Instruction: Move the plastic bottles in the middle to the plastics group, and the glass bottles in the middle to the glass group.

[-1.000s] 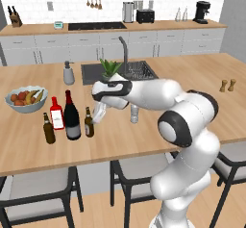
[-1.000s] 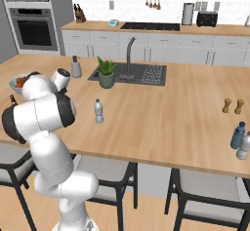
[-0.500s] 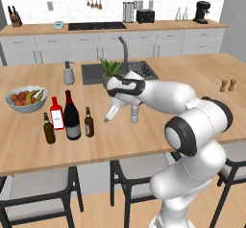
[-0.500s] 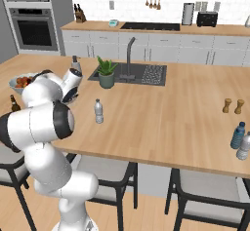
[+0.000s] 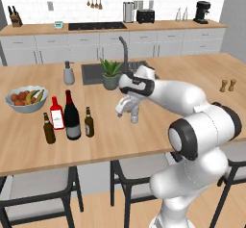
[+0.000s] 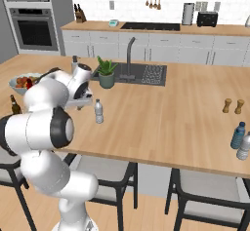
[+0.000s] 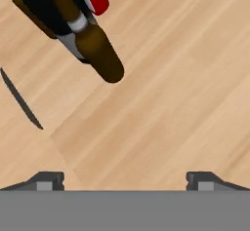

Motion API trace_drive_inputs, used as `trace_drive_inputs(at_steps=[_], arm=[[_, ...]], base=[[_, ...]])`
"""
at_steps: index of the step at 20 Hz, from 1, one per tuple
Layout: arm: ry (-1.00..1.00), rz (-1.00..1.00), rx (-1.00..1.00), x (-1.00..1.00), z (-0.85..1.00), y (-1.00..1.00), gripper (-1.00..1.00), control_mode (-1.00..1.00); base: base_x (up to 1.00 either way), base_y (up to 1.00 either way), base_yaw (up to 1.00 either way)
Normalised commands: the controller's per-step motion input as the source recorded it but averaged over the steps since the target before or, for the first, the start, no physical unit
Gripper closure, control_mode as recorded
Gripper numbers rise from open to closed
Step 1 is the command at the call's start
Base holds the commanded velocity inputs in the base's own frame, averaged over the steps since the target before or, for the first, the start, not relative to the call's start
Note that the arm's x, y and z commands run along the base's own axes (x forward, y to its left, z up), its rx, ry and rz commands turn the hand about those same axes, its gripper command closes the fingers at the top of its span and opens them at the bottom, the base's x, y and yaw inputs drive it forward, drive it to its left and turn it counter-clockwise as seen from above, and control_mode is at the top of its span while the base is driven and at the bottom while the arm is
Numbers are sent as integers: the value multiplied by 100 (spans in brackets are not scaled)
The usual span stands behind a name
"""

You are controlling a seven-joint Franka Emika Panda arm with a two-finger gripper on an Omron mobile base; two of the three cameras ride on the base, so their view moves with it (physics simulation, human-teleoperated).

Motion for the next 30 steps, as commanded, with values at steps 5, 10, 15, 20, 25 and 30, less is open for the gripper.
trace_drive_inputs(at_steps=[5, 10, 15, 20, 25, 30], arm=[[1, -50, -16, -7, 15, -64, -100, -100], [2, -54, -24, 3, 3, -63, -100, -100], [5, -35, -15, 35, 2, -21, -100, -100], [0, -1, 0, 41, 0, 0, -100, -100], [-2, -1, 0, 84, -11, -13, -100, -100], [-12, 0, 3, 39, -23, 0, -100, -100]], base=[[0, 0, 0], [0, 0, 0], [0, 0, 0], [0, 0, 0], [0, 0, 0], [0, 0, 0]])
